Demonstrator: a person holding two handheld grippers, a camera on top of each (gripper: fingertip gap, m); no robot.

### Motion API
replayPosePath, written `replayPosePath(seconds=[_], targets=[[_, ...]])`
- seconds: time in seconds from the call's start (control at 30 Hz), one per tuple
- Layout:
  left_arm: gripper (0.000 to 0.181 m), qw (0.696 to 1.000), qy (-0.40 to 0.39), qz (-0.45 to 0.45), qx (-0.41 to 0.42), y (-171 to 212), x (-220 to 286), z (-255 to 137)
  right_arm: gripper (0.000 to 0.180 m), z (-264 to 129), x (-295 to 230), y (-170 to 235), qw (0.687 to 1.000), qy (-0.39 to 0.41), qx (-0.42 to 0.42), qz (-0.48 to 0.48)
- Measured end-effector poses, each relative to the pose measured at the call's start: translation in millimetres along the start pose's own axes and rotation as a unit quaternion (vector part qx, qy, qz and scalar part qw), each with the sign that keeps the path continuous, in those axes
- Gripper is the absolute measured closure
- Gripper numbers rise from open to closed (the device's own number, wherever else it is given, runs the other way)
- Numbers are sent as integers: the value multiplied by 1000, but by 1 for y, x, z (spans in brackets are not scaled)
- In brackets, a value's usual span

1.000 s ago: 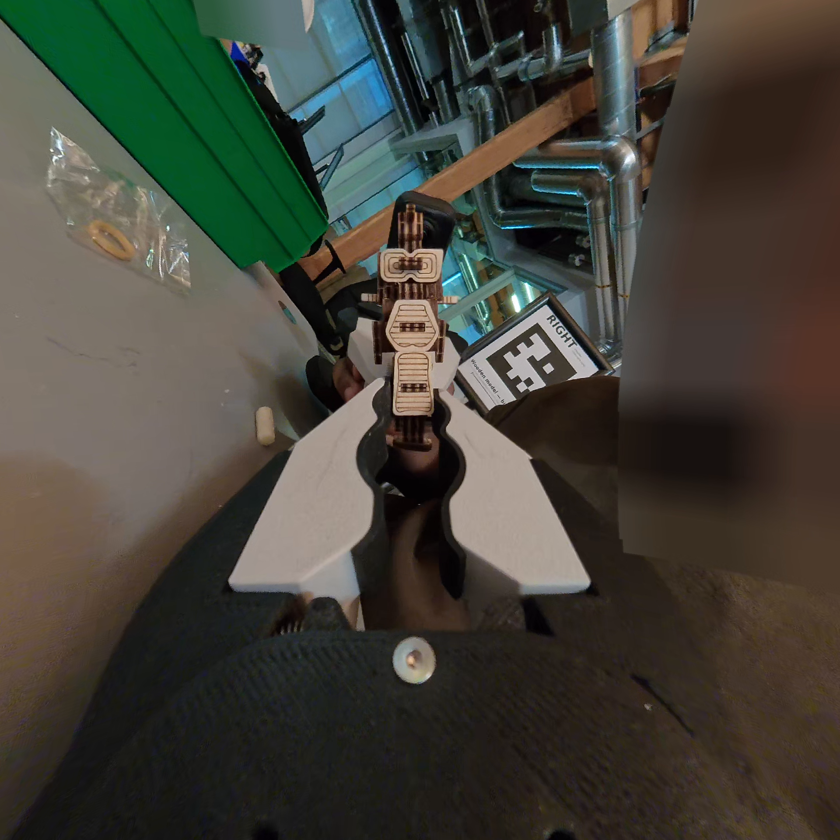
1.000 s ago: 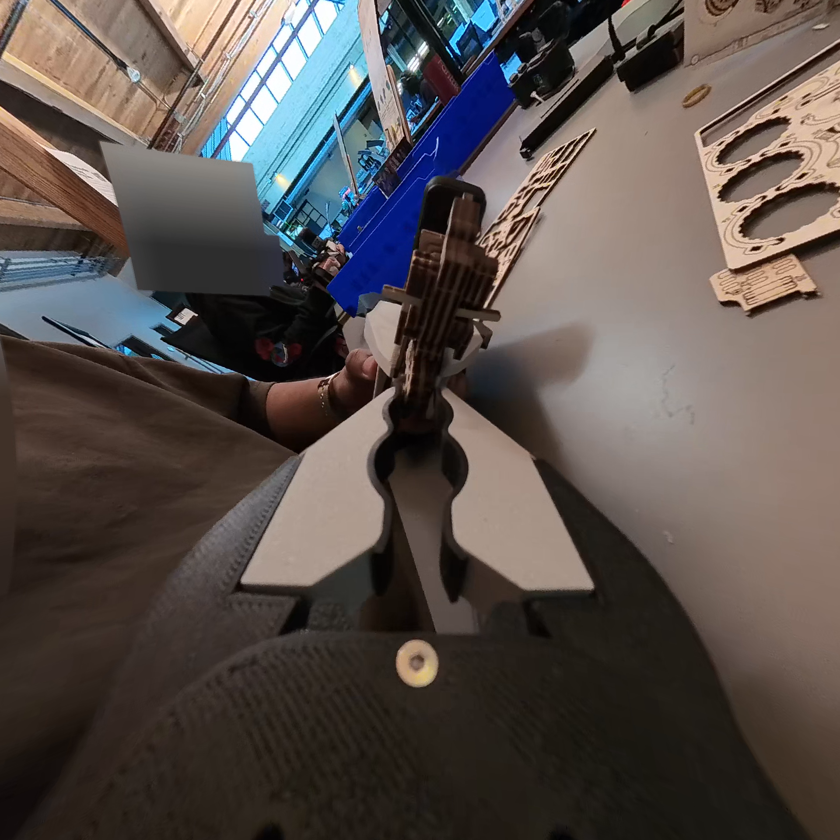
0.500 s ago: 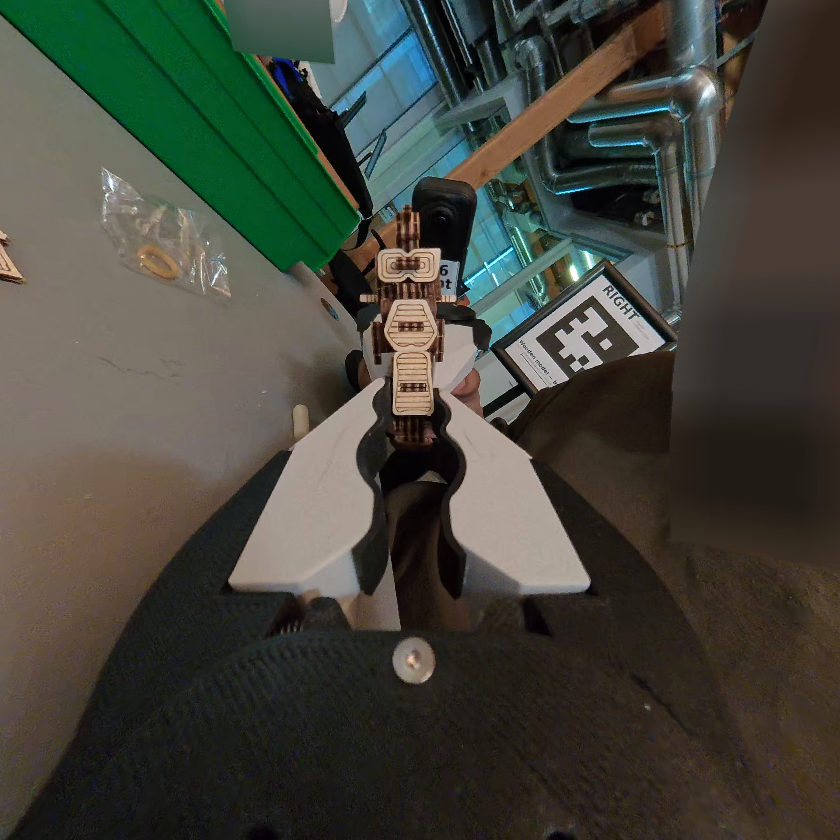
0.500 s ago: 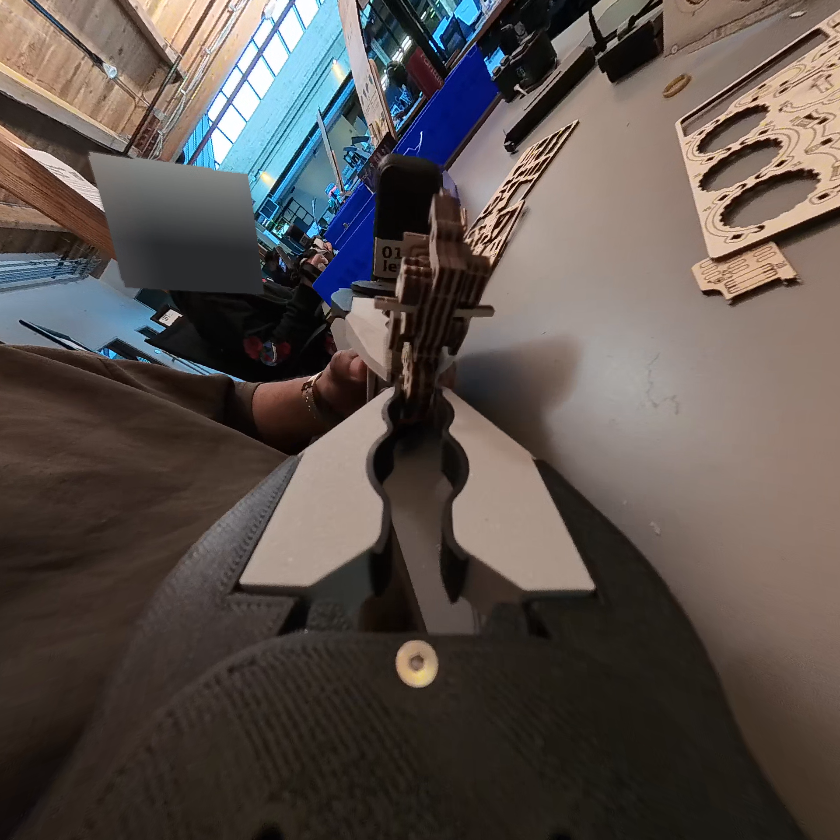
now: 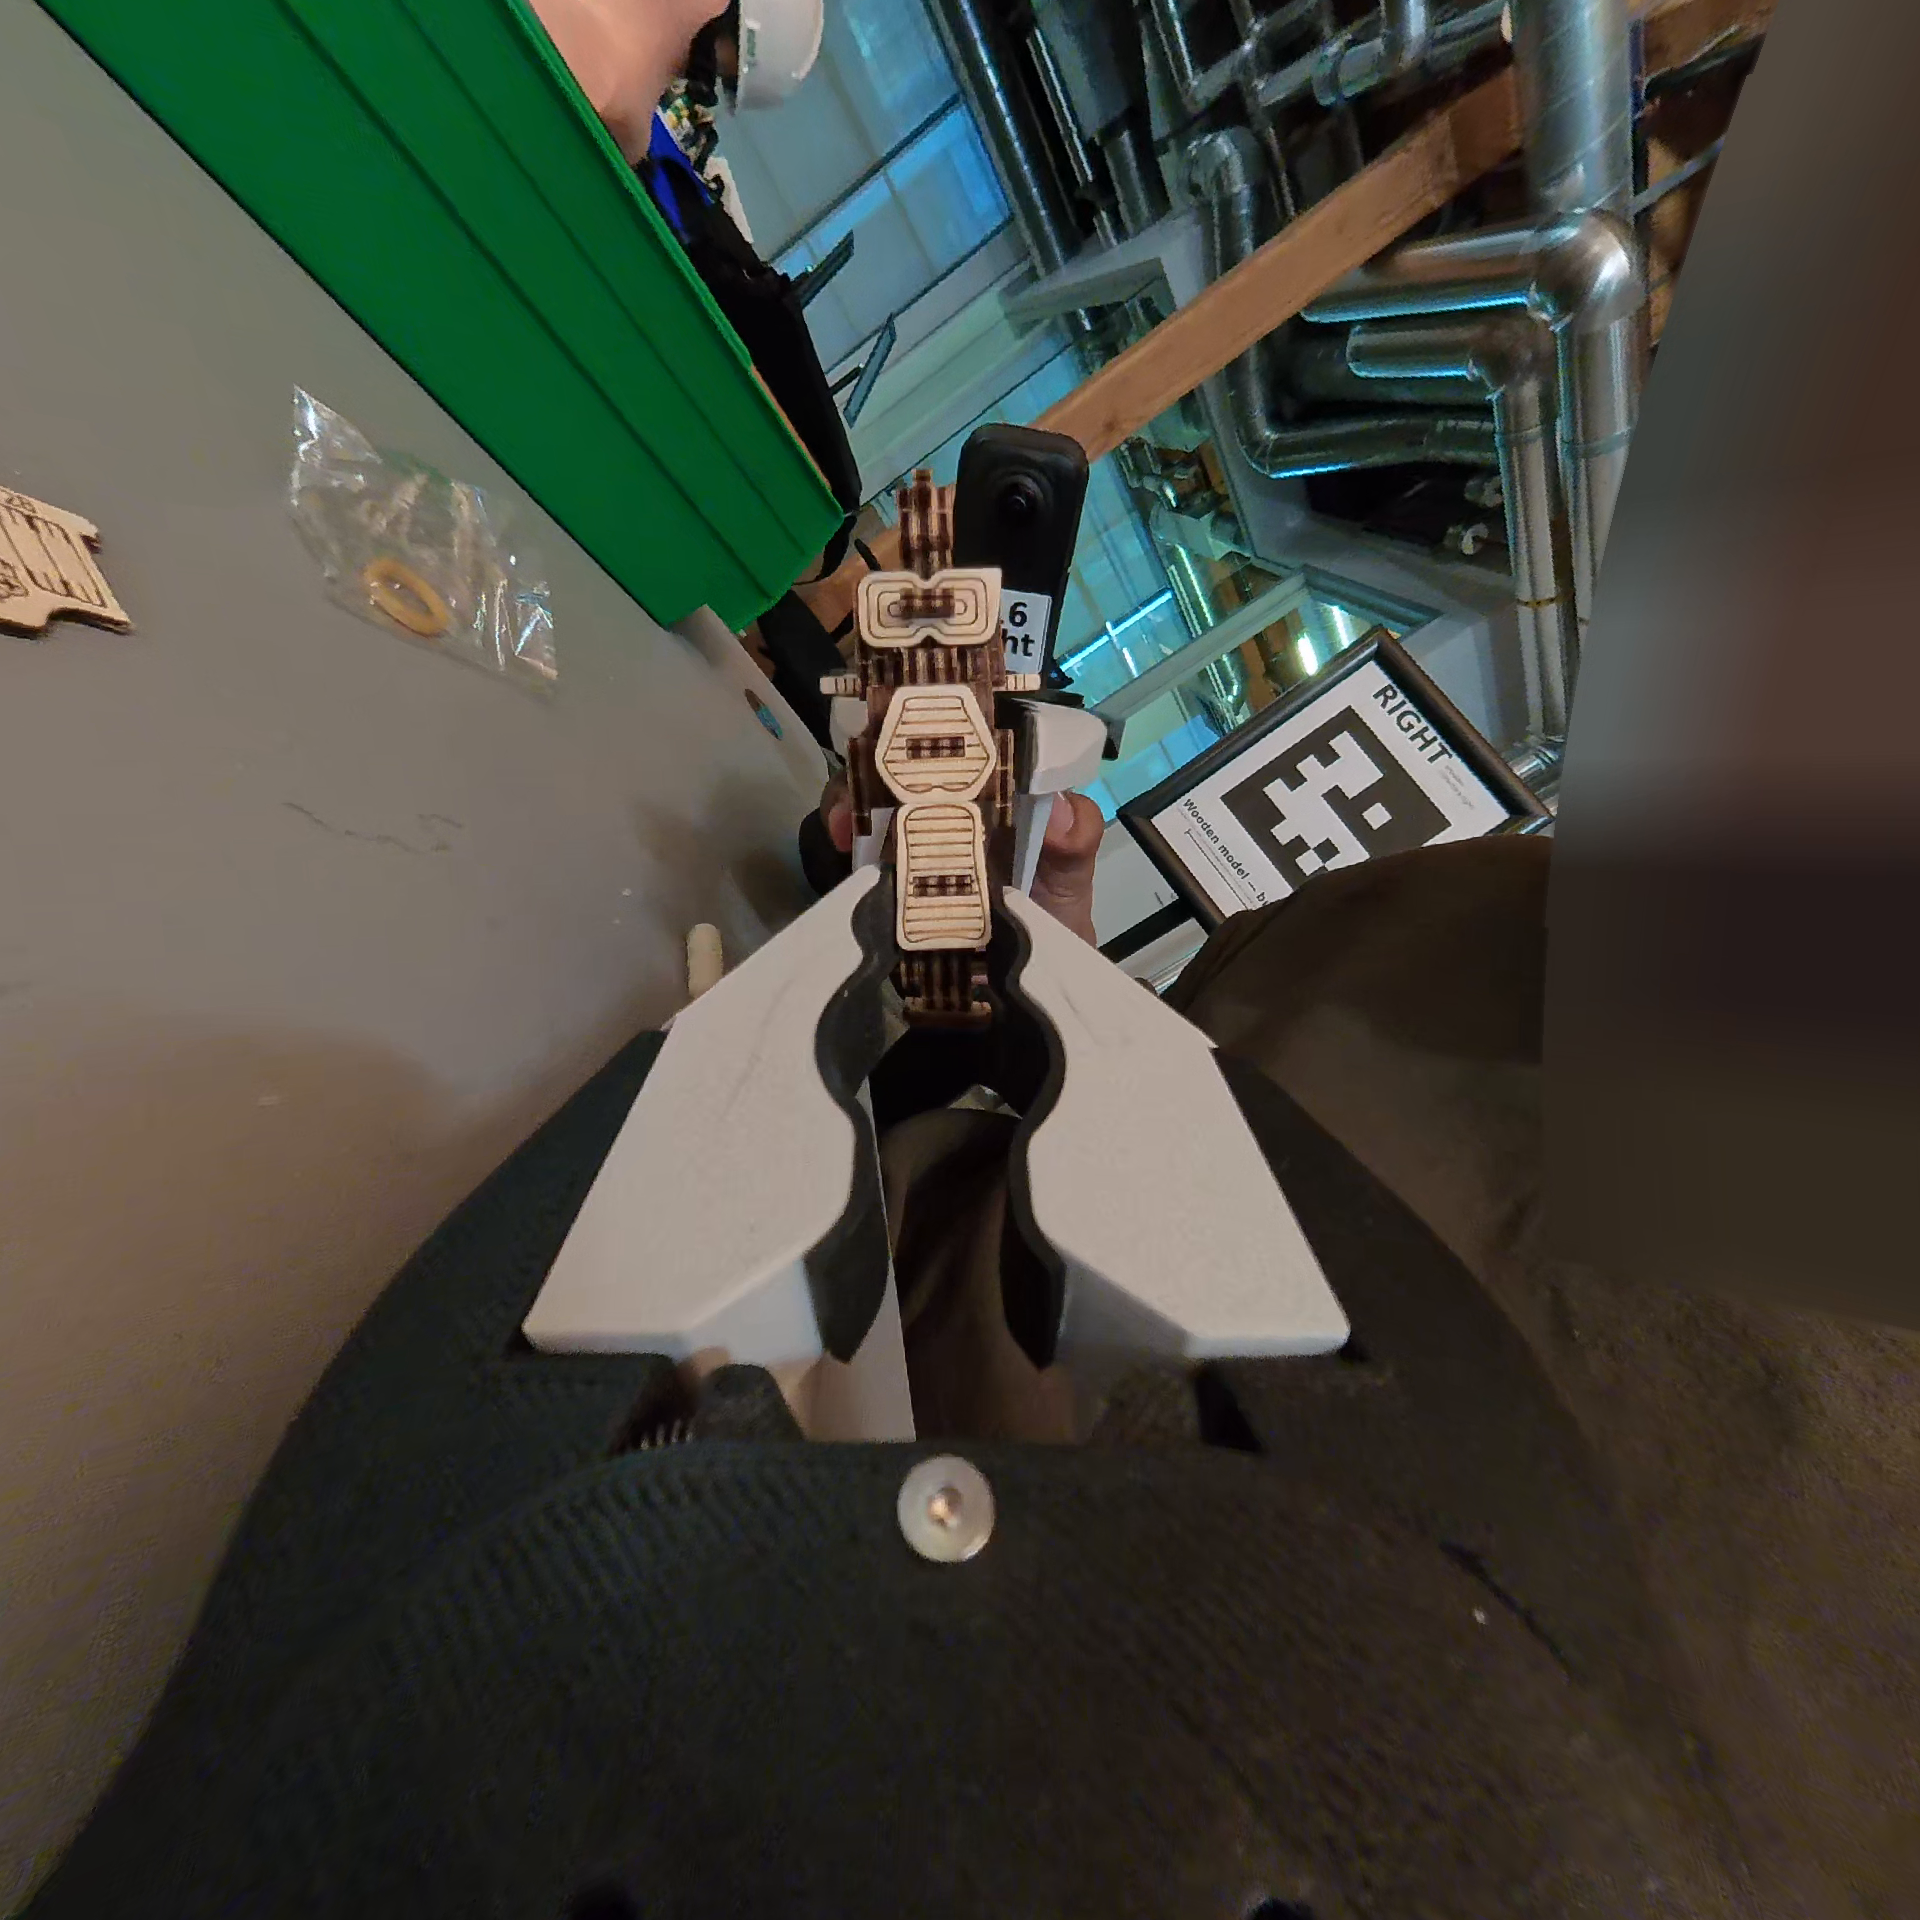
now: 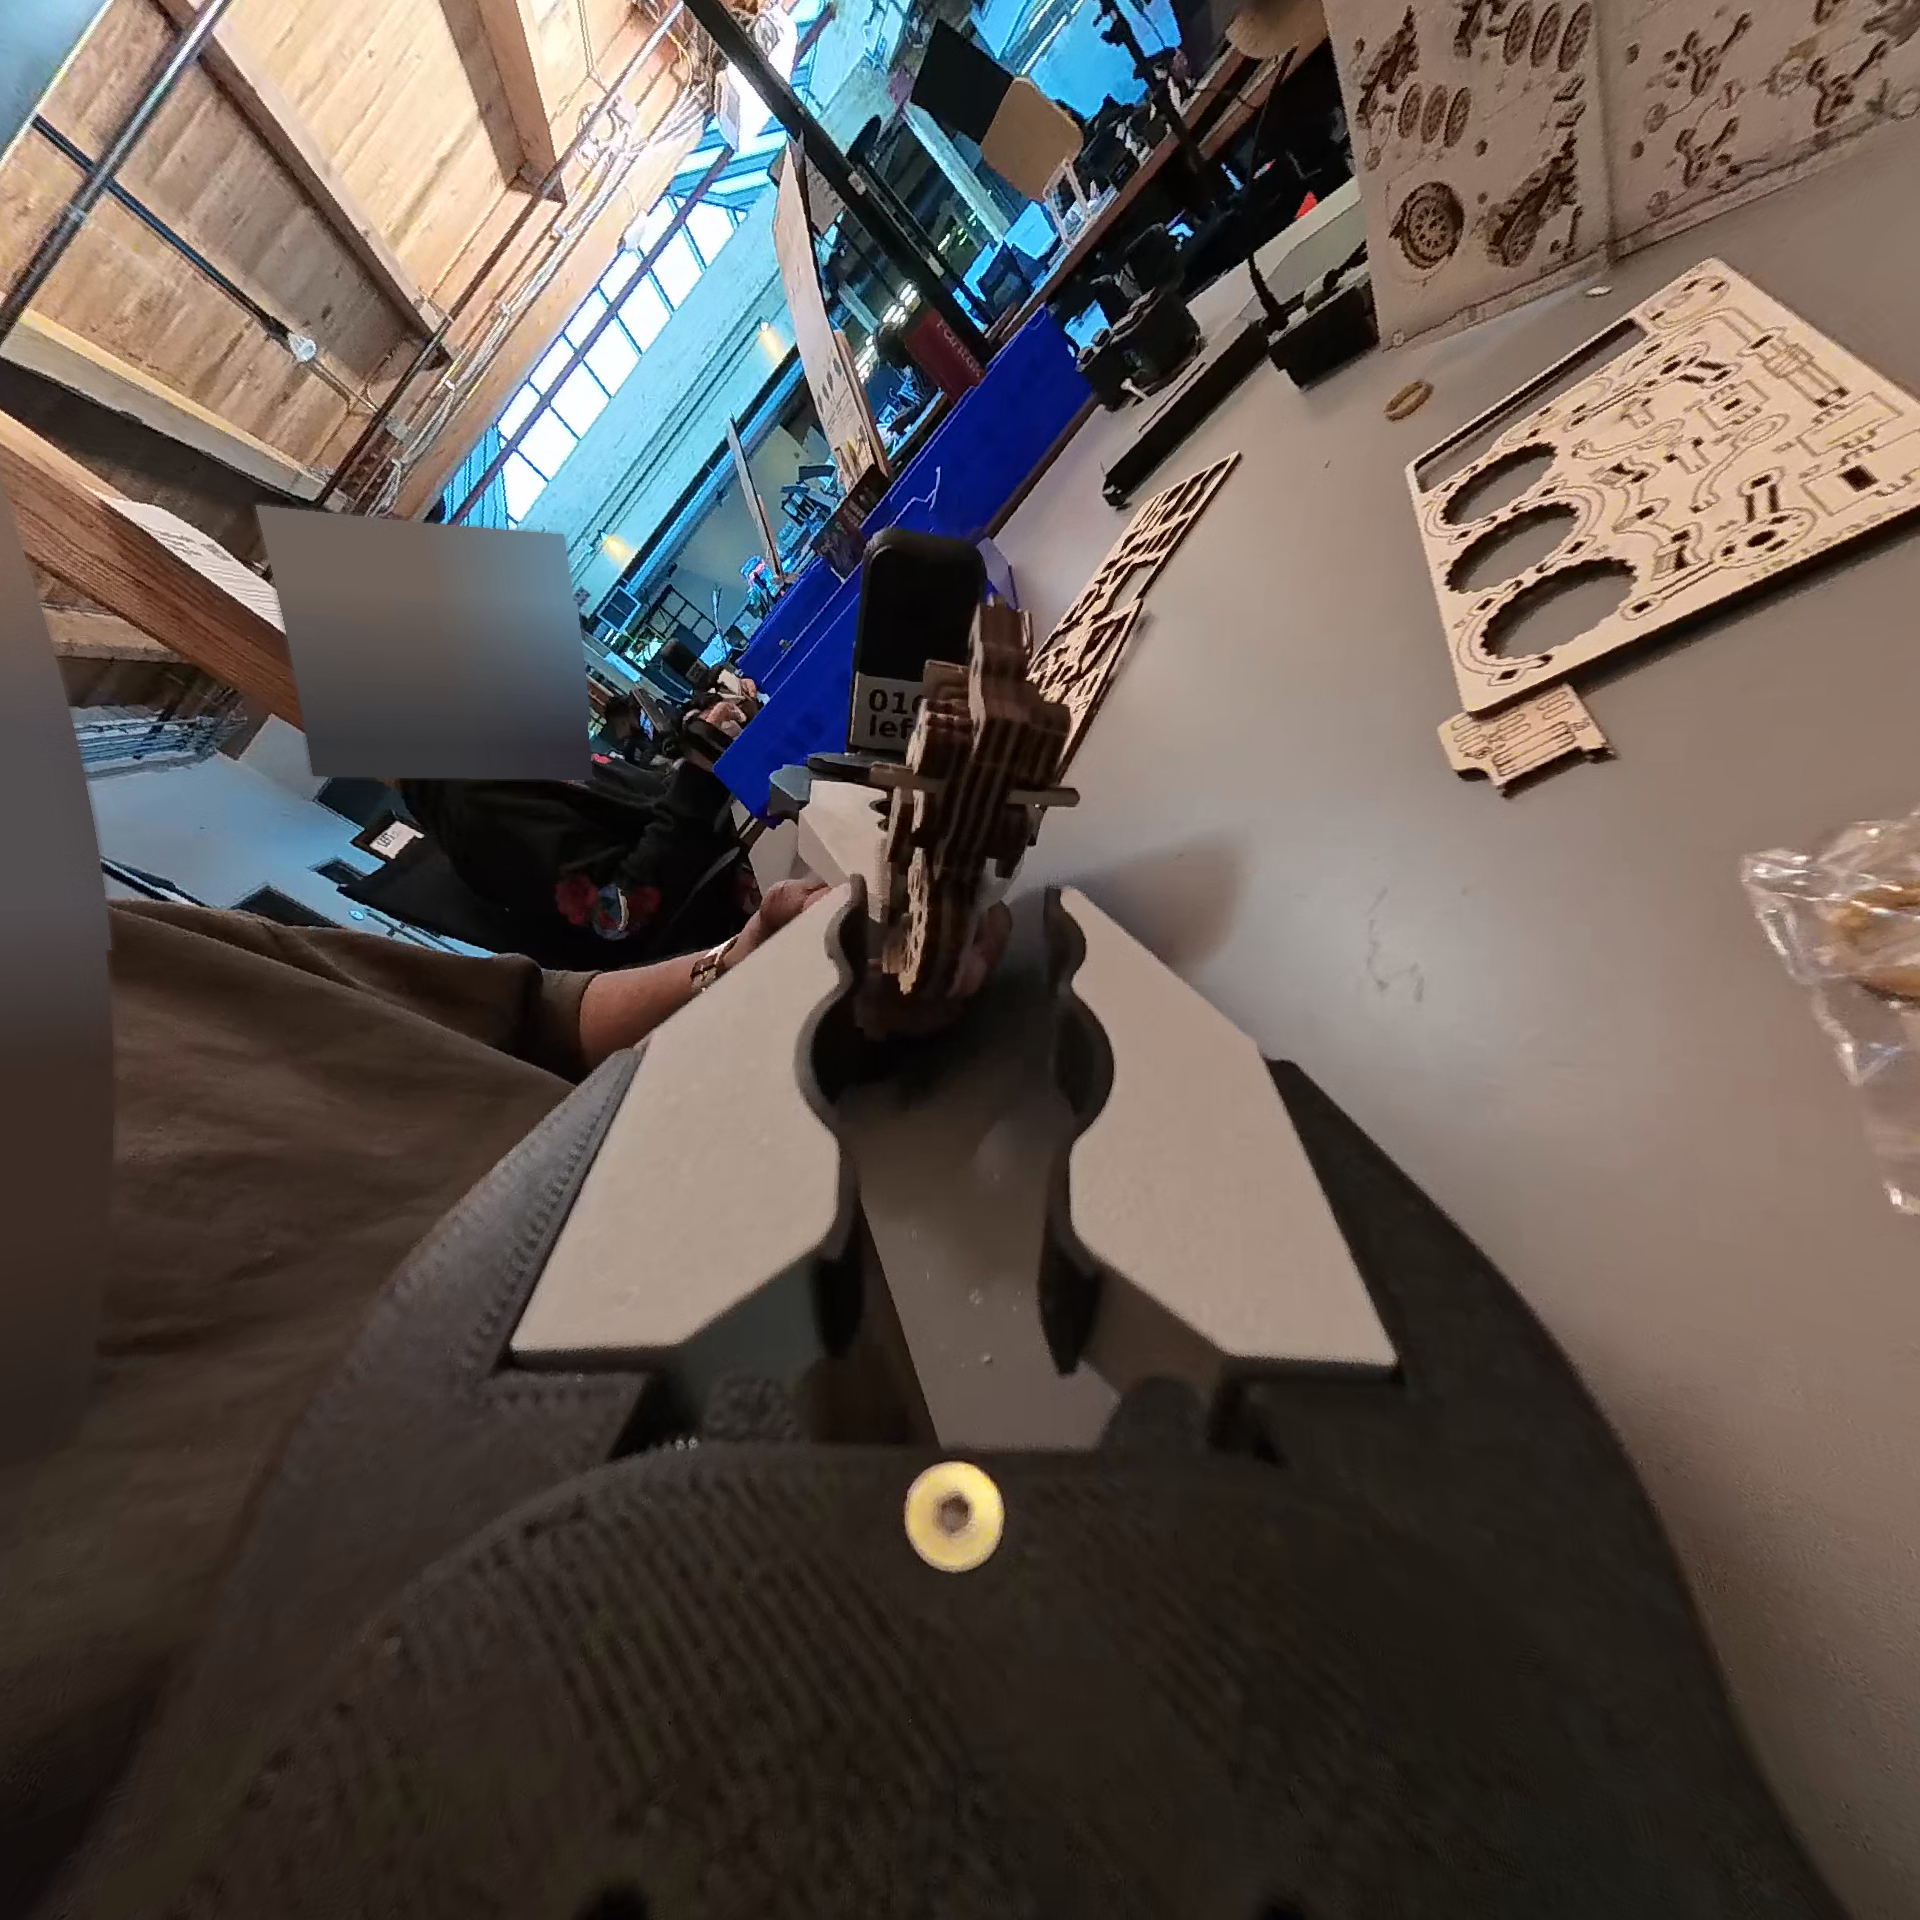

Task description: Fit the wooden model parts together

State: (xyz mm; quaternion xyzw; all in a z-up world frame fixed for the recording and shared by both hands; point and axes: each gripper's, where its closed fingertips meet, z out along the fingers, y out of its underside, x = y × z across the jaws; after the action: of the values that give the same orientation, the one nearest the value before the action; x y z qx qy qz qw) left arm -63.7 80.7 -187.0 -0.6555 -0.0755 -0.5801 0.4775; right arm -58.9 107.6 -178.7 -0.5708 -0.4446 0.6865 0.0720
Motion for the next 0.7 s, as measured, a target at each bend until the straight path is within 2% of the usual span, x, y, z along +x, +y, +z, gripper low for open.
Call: replayPosePath(seconds=[0.4,0.7], targets=[[167,1000,1,0,6,-5,-2,-6,148,-3,5,-4,1000,-4,19,22],[167,998,6,19,57,-32,-7,-26,147,1,11,2,999,-5,5,31]])
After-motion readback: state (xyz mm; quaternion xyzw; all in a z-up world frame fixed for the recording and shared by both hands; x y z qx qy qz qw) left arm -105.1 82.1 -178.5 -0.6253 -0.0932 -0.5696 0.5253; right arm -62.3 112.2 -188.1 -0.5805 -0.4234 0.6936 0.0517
